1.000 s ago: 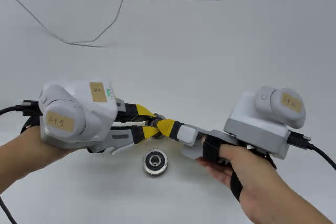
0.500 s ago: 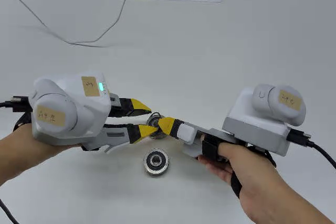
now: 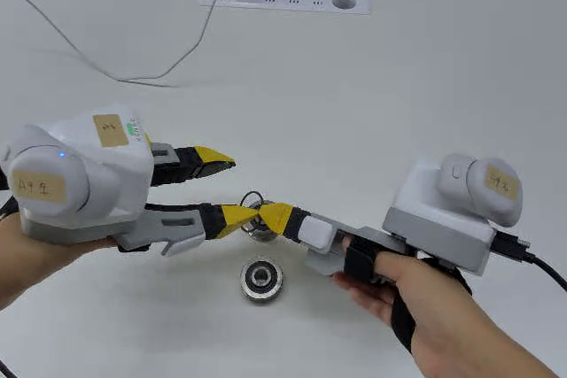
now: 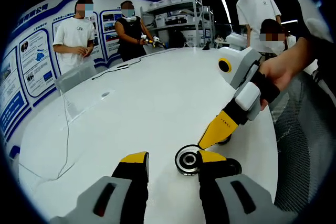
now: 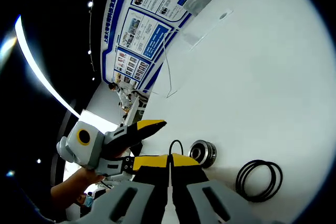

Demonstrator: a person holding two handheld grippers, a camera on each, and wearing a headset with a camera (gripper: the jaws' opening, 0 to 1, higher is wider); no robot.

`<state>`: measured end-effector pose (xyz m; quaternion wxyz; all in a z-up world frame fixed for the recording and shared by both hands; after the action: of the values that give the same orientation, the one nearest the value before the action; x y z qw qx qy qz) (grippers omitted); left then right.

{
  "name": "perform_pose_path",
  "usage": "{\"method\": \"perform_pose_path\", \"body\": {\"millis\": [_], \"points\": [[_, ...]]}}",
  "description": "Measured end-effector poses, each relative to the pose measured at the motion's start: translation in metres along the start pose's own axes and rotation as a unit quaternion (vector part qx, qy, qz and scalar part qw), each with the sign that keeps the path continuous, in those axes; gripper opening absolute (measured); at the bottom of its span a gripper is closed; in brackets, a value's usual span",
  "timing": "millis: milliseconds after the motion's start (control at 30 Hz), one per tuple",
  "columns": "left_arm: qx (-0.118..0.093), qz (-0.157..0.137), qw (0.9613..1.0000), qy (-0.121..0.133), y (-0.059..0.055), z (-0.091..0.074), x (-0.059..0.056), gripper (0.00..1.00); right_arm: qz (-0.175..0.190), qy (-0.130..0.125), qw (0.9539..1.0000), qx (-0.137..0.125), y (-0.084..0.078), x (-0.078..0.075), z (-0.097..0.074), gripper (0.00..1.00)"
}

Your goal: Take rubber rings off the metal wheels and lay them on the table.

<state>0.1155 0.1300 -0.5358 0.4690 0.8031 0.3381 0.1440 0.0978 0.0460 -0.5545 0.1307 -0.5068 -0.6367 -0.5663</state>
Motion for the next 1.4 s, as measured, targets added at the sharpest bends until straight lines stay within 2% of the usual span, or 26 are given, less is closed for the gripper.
{"method": "perform_pose_path", "body": {"millis": [167, 433, 733, 933, 1033, 1167, 1400], "points": [[-0.01, -0.011, 0.9999, 0.004, 0.001, -0.006, 0.001, 0.43, 0.001, -0.004, 1.0, -0.005, 0.002, -0.002, -0.013, 0.02], [-0.024, -0.023, 0.9994, 0.009, 0.003, -0.016, 0.0, 0.51, 0.014, -0.039, 0.999, -0.017, -0.001, -0.02, -0.041, 0.02], [-0.059, -0.046, 0.997, 0.02, 0.013, -0.028, -0.001, 0.57, 0.028, -0.065, 0.9972, -0.025, -0.009, -0.029, -0.061, 0.02], [-0.07, -0.056, 0.9956, 0.027, 0.013, -0.035, -0.001, 0.6, 0.037, -0.1, 0.9938, -0.034, -0.013, -0.042, -0.073, 0.02], [-0.072, -0.059, 0.9953, 0.029, 0.012, -0.038, -0.001, 0.61, 0.031, -0.119, 0.9921, -0.027, -0.016, -0.048, -0.077, 0.02], [-0.073, -0.062, 0.9948, 0.032, 0.011, -0.04, -0.002, 0.62, 0.033, -0.132, 0.9904, -0.024, -0.019, -0.052, -0.08, 0.02], [-0.076, -0.066, 0.9942, 0.036, 0.01, -0.043, -0.004, 0.62, -0.001, -0.165, 0.9862, -0.009, -0.023, -0.06, -0.082, 0.1]]}}
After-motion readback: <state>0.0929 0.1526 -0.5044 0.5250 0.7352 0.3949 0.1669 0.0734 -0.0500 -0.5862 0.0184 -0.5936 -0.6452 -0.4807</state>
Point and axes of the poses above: the centre of the closed fingertips' face, and the gripper's own axes: z roughly forward along the fingers, x roughly to its left, y roughly out of its top, the point moved 4 cm from there along -z, roughly backward along the fingers, and after that the axes turned 11 degrees about -z, right-handed, at the moved point
